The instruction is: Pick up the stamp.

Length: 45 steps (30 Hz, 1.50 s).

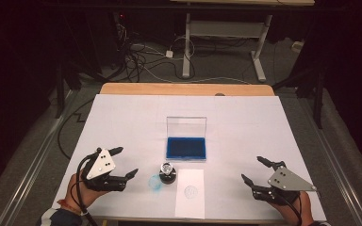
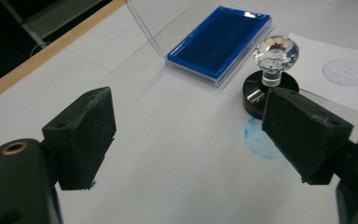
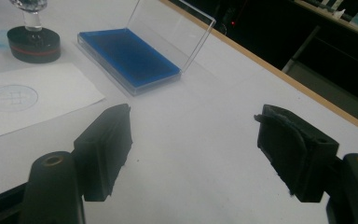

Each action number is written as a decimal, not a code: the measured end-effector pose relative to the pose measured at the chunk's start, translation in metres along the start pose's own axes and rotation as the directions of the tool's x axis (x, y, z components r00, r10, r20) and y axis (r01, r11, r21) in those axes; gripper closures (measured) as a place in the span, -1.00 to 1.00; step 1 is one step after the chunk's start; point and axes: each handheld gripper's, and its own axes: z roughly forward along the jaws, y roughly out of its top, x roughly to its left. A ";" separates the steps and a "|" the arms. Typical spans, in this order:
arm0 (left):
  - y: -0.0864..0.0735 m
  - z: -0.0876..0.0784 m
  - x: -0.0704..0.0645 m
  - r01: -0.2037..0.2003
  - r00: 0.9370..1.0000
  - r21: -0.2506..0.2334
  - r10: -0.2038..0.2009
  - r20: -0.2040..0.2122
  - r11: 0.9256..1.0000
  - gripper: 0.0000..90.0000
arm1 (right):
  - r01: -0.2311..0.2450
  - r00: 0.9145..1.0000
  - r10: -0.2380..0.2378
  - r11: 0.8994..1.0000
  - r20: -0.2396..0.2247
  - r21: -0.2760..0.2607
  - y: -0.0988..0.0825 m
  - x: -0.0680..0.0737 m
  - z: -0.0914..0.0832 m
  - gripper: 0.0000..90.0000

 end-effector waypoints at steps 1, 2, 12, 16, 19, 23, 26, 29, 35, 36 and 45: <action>0.002 0.001 0.000 -0.003 1.000 0.003 0.003 0.007 1.000 -0.63 | 0.004 1.000 -0.004 1.000 -0.002 0.009 -0.001 0.000 0.000 -0.42; 0.003 0.002 -0.001 -0.008 1.000 0.006 0.008 0.012 1.000 -0.63 | 0.004 1.000 -0.004 1.000 -0.002 0.009 -0.001 0.000 0.000 -0.42; 0.014 0.008 -0.012 -0.055 0.996 0.027 0.053 0.066 0.998 -0.64 | 0.022 1.000 -0.022 0.999 0.008 0.027 0.001 0.004 0.001 -0.39; 0.019 0.013 -0.013 -0.062 0.994 0.034 0.059 0.095 0.997 -0.64 | 0.039 0.999 -0.039 0.998 0.009 0.046 0.000 0.005 0.004 -0.38; 0.024 0.018 -0.015 -0.074 0.991 0.052 0.067 0.119 0.996 -0.64 | 0.045 0.999 -0.046 0.998 0.006 0.052 0.000 0.005 0.004 -0.35; 0.031 0.024 -0.018 -0.092 0.986 0.077 0.080 0.148 0.993 -0.63 | 0.046 0.999 -0.047 0.998 0.005 0.049 0.000 0.006 0.004 -0.36; 0.037 0.026 -0.017 -0.102 0.982 0.092 0.086 0.166 0.990 -0.64 | 0.045 0.999 -0.045 0.998 0.005 0.045 0.001 0.005 0.004 -0.36; 0.041 0.028 -0.015 -0.102 0.978 0.103 0.081 0.191 0.989 -0.64 | 0.052 0.999 -0.052 0.998 0.002 0.046 0.001 0.006 0.006 -0.36; 0.043 0.039 -0.015 -0.120 0.970 0.148 0.085 0.226 0.982 -0.64 | 0.045 0.999 -0.045 0.998 -0.002 0.050 0.001 0.004 0.009 -0.37; 0.043 0.041 -0.015 -0.124 0.969 0.154 0.086 0.232 0.980 -0.64 | 0.049 0.999 -0.049 0.997 -0.007 0.051 0.001 0.004 0.009 -0.37; 0.048 0.049 -0.020 -0.153 0.963 0.165 0.109 0.248 0.974 -0.64 | 0.051 0.999 -0.051 0.997 -0.001 0.054 -0.001 0.004 0.007 -0.37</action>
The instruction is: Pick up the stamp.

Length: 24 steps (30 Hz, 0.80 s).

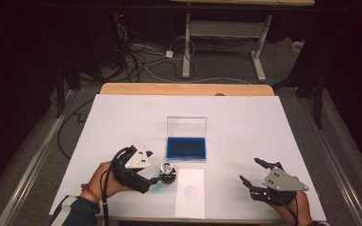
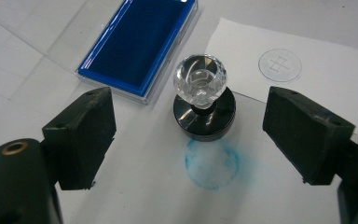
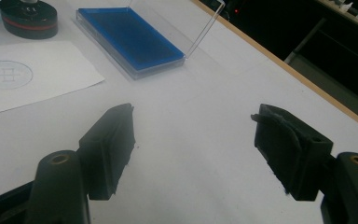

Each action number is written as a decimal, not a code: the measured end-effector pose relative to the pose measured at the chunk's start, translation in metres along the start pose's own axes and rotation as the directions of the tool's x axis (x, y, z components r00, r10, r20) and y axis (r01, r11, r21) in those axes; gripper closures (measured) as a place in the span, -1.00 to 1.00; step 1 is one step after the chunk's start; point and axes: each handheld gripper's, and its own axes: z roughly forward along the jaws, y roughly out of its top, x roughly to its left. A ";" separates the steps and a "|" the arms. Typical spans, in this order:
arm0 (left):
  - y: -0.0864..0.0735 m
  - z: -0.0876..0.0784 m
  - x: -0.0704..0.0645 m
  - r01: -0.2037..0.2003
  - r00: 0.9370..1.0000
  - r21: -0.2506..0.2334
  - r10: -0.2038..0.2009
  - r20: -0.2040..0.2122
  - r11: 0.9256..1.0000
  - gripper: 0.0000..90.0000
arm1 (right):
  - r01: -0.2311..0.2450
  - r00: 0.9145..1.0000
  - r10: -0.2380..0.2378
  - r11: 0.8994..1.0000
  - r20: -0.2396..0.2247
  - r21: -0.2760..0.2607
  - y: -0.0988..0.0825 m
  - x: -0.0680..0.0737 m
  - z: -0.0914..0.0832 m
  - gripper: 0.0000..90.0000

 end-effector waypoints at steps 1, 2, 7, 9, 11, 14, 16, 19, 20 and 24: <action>0.001 0.001 0.000 -0.004 1.000 0.001 0.004 0.000 1.000 -0.64 | 0.001 1.000 -0.001 1.000 -0.004 0.002 0.001 0.001 0.001 -0.37; 0.002 0.003 0.000 -0.009 1.000 0.004 0.009 0.001 1.000 -0.64 | 0.001 1.000 -0.001 1.000 -0.004 0.002 0.001 0.001 0.001 -0.37; 0.011 0.010 -0.001 -0.038 0.999 0.028 0.038 0.013 0.999 -0.63 | 0.015 1.000 -0.014 1.000 -0.019 0.019 0.002 0.003 0.005 -0.36; 0.013 0.013 -0.002 -0.050 0.999 0.039 0.049 0.024 0.998 -0.63 | 0.013 1.000 -0.013 1.000 -0.019 0.017 0.002 0.004 0.005 -0.36; 0.015 0.016 -0.003 -0.051 0.998 0.045 0.050 0.031 0.998 -0.63 | 0.013 1.000 -0.013 1.000 -0.019 0.018 0.002 0.004 0.005 -0.36; 0.020 0.022 -0.003 -0.065 0.997 0.060 0.062 0.049 0.996 -0.63 | 0.017 1.000 -0.017 1.000 -0.024 0.019 0.002 0.004 0.006 -0.36; 0.023 0.027 -0.003 -0.064 0.996 0.074 0.059 0.067 0.995 -0.63 | 0.016 1.000 -0.016 1.000 -0.027 0.023 0.002 0.004 0.007 -0.36; 0.028 0.036 -0.002 -0.075 0.993 0.103 0.065 0.093 0.992 -0.63 | 0.020 0.999 -0.019 0.999 -0.034 0.025 0.002 0.005 0.008 -0.36; 0.029 0.038 -0.002 -0.077 0.993 0.114 0.066 0.100 0.991 -0.62 | 0.022 0.999 -0.021 0.999 -0.034 0.024 0.002 0.005 0.008 -0.36; 0.031 0.043 0.004 -0.078 0.991 0.161 0.060 0.117 0.984 -0.54 | 0.027 0.999 -0.026 0.999 -0.043 0.031 0.002 0.006 0.009 -0.35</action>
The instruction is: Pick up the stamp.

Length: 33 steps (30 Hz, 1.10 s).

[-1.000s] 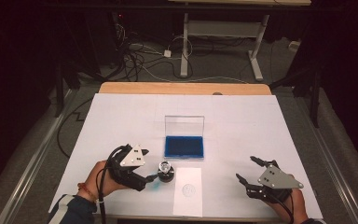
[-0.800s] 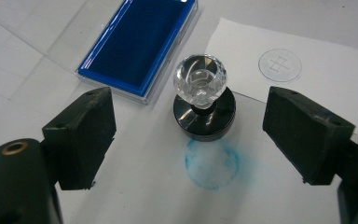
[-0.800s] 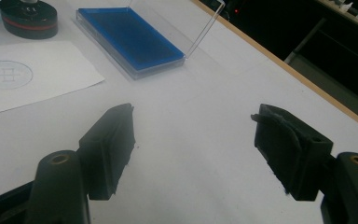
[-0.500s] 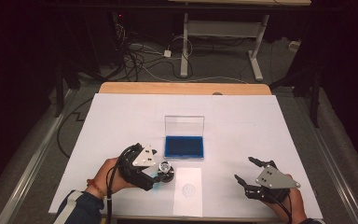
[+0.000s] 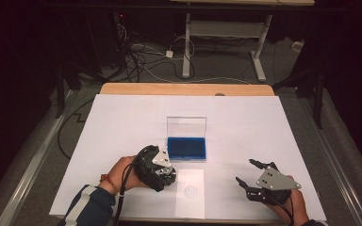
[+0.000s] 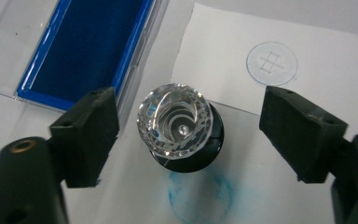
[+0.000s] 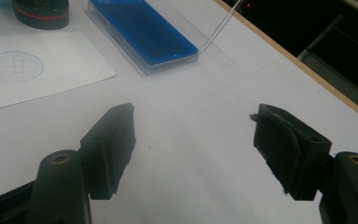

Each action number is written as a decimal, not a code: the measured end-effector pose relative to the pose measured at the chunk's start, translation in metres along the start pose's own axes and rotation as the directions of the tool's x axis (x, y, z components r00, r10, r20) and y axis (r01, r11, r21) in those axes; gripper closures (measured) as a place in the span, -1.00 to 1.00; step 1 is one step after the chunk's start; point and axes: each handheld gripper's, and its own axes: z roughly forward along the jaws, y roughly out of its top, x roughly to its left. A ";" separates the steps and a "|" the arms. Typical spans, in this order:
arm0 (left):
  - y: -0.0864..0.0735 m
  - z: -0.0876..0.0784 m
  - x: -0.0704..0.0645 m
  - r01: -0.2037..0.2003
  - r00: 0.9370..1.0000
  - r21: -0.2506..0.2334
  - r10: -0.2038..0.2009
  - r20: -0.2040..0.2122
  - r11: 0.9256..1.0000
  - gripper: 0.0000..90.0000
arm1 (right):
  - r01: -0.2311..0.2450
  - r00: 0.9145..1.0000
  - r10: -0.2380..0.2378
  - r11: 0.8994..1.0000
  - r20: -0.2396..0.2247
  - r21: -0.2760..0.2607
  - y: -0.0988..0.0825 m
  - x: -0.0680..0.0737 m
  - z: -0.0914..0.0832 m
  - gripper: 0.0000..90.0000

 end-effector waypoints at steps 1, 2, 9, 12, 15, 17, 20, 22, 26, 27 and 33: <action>0.000 0.000 0.002 0.005 1.000 0.007 -0.005 0.001 1.000 -0.54 | 0.006 1.000 -0.006 1.000 -0.001 0.000 0.000 0.000 0.000 -0.35; 0.000 -0.001 0.005 0.019 1.000 0.008 -0.019 0.007 1.000 -0.52 | 0.006 1.000 -0.006 1.000 0.000 0.000 0.000 0.001 0.000 -0.35; 0.002 0.009 0.020 0.067 0.994 0.046 -0.071 0.086 0.997 -0.43 | 0.010 1.000 -0.010 1.000 -0.003 0.004 -0.001 0.001 -0.001 -0.35; 0.002 0.013 0.024 0.084 0.990 0.060 -0.090 0.111 0.995 -0.33 | 0.015 1.000 -0.015 1.000 -0.002 0.008 -0.001 0.002 -0.002 -0.35; 0.002 0.014 0.025 0.091 0.989 0.065 -0.098 0.115 0.994 -0.23 | 0.017 1.000 -0.017 1.000 0.000 0.011 -0.001 0.003 -0.003 -0.35; 0.001 0.014 0.024 0.093 0.987 0.070 -0.101 0.122 0.993 -0.15 | 0.016 1.000 -0.016 1.000 -0.001 0.011 -0.001 0.003 -0.003 -0.35; 0.001 0.015 0.025 0.091 0.987 0.080 -0.100 0.124 0.993 -0.13 | 0.019 1.000 -0.019 1.000 -0.004 0.012 -0.001 0.003 -0.004 -0.35; 0.001 0.015 0.025 0.102 0.986 0.079 -0.111 0.124 0.992 -0.13 | 0.020 1.000 -0.020 1.000 -0.005 0.013 -0.001 0.003 -0.004 -0.35; 0.001 0.016 0.027 0.109 0.983 0.082 -0.120 0.137 0.991 -0.09 | 0.018 1.000 -0.018 1.000 -0.005 0.014 -0.002 0.003 -0.003 -0.34; 0.001 0.016 0.027 0.107 0.983 0.083 -0.118 0.139 0.991 -0.09 | 0.017 1.000 -0.017 1.000 -0.007 0.013 -0.002 0.003 -0.003 -0.34; 0.003 0.018 0.026 0.093 0.986 0.082 -0.104 0.130 0.992 0.04 | 0.018 1.000 -0.018 1.000 -0.010 0.015 -0.002 0.003 -0.003 -0.34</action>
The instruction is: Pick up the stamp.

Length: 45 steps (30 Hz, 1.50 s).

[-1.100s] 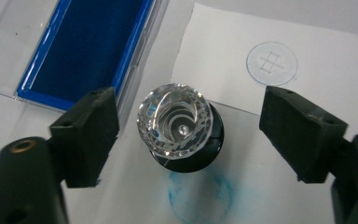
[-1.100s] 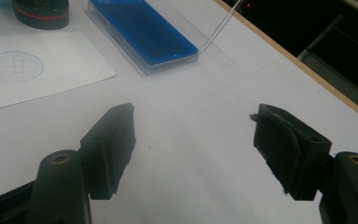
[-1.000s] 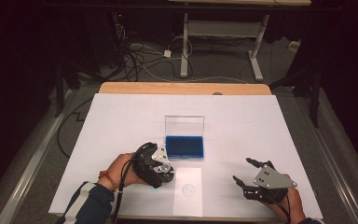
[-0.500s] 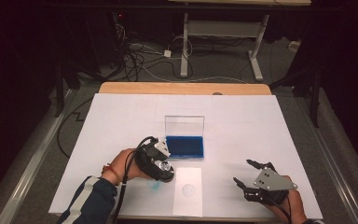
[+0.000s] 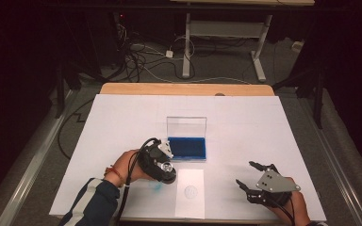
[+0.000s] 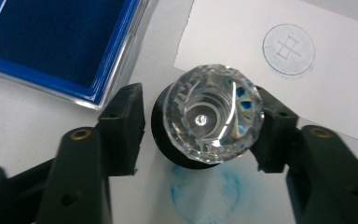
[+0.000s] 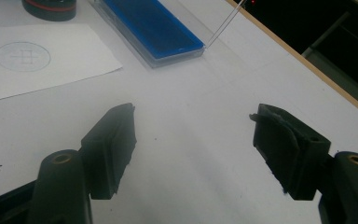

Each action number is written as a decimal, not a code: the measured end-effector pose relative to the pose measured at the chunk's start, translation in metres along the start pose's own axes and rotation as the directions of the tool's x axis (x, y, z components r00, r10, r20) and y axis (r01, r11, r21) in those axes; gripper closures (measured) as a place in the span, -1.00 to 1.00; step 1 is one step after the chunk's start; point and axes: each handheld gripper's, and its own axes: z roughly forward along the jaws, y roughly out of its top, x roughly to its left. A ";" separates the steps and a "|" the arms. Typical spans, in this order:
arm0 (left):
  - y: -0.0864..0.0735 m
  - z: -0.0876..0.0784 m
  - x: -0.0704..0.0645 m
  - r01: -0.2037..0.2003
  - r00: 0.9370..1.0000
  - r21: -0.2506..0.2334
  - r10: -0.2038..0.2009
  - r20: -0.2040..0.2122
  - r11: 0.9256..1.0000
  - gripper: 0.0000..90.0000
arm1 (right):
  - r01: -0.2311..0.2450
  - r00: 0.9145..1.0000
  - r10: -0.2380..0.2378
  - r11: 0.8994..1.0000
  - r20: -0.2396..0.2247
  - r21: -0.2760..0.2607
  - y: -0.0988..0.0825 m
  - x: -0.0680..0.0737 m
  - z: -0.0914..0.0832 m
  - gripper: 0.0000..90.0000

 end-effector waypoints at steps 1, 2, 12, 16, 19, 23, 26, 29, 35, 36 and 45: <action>0.000 0.000 0.000 -0.005 1.000 0.000 0.005 -0.001 1.000 0.11 | 0.000 1.000 0.000 1.000 0.000 0.002 0.000 0.000 0.000 -0.34; 0.000 -0.001 -0.001 -0.005 1.000 -0.004 0.005 -0.008 1.000 0.17 | 0.001 1.000 -0.001 1.000 0.000 0.002 0.000 0.000 0.000 -0.34; 0.001 -0.002 -0.003 -0.032 0.999 0.008 0.033 -0.037 0.999 0.19 | -0.001 1.000 0.001 1.000 0.002 -0.002 0.000 0.000 -0.001 -0.34; 0.001 -0.002 -0.004 -0.024 0.999 -0.009 0.024 -0.040 1.000 0.16 | 0.003 1.000 -0.003 1.000 0.001 0.000 0.000 0.000 -0.001 -0.34; 0.001 -0.006 -0.005 -0.028 0.998 -0.024 0.027 -0.050 0.999 0.16 | 0.003 1.000 -0.003 1.000 0.000 0.000 0.000 0.000 -0.001 -0.34; 0.001 -0.007 -0.008 -0.040 0.997 -0.014 0.039 -0.061 0.999 0.18 | 0.003 1.000 -0.003 1.000 -0.002 0.001 0.000 0.000 -0.001 -0.34; 0.002 -0.007 -0.009 -0.044 0.997 -0.010 0.043 -0.063 0.999 0.19 | 0.001 1.000 -0.001 1.000 -0.005 0.003 0.000 0.000 0.000 -0.34; 0.002 -0.008 -0.011 -0.055 0.996 -0.009 0.054 -0.070 0.998 0.20 | 0.000 1.000 0.000 1.000 -0.008 0.000 0.000 0.000 0.000 -0.32; 0.001 -0.015 -0.011 -0.053 0.994 -0.054 0.048 -0.096 0.997 0.20 | -0.002 1.000 0.002 1.000 -0.010 -0.003 0.000 0.000 -0.001 -0.32; 0.001 -0.018 -0.011 -0.052 0.995 -0.061 0.046 -0.090 0.997 0.20 | -0.002 1.000 0.002 1.000 -0.010 -0.003 0.000 0.000 -0.001 -0.32; -0.007 -0.041 -0.019 -0.053 0.991 -0.174 0.030 -0.133 0.983 0.20 | -0.008 1.000 0.008 1.000 -0.004 -0.018 0.002 -0.003 -0.002 -0.32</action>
